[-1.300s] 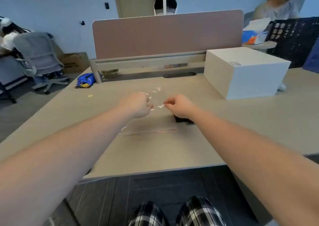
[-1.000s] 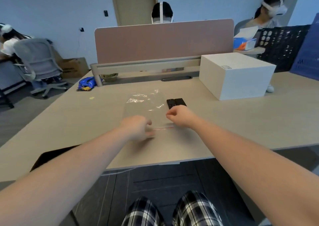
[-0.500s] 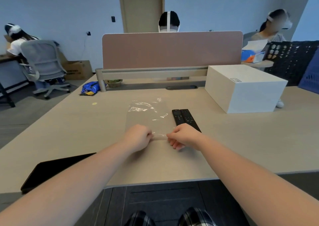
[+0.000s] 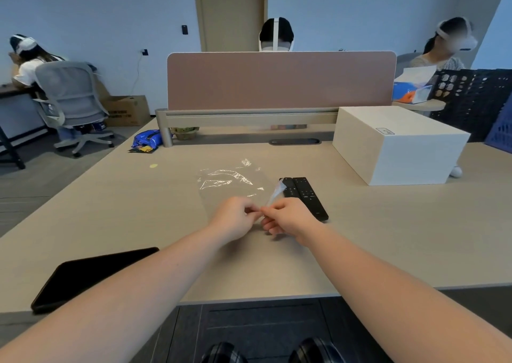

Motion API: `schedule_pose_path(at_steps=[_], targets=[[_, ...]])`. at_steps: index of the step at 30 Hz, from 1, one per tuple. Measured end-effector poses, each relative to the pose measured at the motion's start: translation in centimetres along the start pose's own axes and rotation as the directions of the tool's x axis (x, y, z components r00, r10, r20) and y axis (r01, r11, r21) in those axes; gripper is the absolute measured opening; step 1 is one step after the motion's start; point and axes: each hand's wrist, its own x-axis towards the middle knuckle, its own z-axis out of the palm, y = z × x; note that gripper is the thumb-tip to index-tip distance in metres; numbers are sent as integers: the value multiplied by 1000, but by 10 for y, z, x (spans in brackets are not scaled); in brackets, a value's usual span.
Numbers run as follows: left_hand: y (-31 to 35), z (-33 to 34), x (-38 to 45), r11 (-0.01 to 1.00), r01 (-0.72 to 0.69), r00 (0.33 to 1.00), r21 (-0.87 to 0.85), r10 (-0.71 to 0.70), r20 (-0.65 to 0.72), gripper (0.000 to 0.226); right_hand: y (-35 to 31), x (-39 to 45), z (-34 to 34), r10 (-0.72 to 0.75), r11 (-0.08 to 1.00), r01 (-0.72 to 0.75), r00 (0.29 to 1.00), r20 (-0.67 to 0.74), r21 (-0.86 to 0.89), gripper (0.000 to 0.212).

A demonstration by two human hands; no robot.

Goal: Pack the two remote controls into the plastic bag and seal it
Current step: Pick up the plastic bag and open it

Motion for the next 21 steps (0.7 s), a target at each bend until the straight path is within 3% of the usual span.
schedule_pose_path(at_steps=[12, 16, 17, 21], targets=[[6, 7, 5, 998, 9, 1000, 69, -7, -25, 13, -5, 0, -4, -56, 989, 46, 996, -70, -142, 23], [-2, -14, 12, 996, 90, 975, 7, -87, -203, 8, 1, -2, -14, 32, 983, -49, 995, -95, -178, 27], [-5, -22, 13, 996, 84, 966, 13, -78, -247, 4, 3, -2, -18, 56, 984, -73, 993, -108, -162, 26], [-9, -43, 12, 985, 0, 939, 175, 60, -338, 22, 4, -2, -29, 110, 987, -125, 983, -144, -100, 21]])
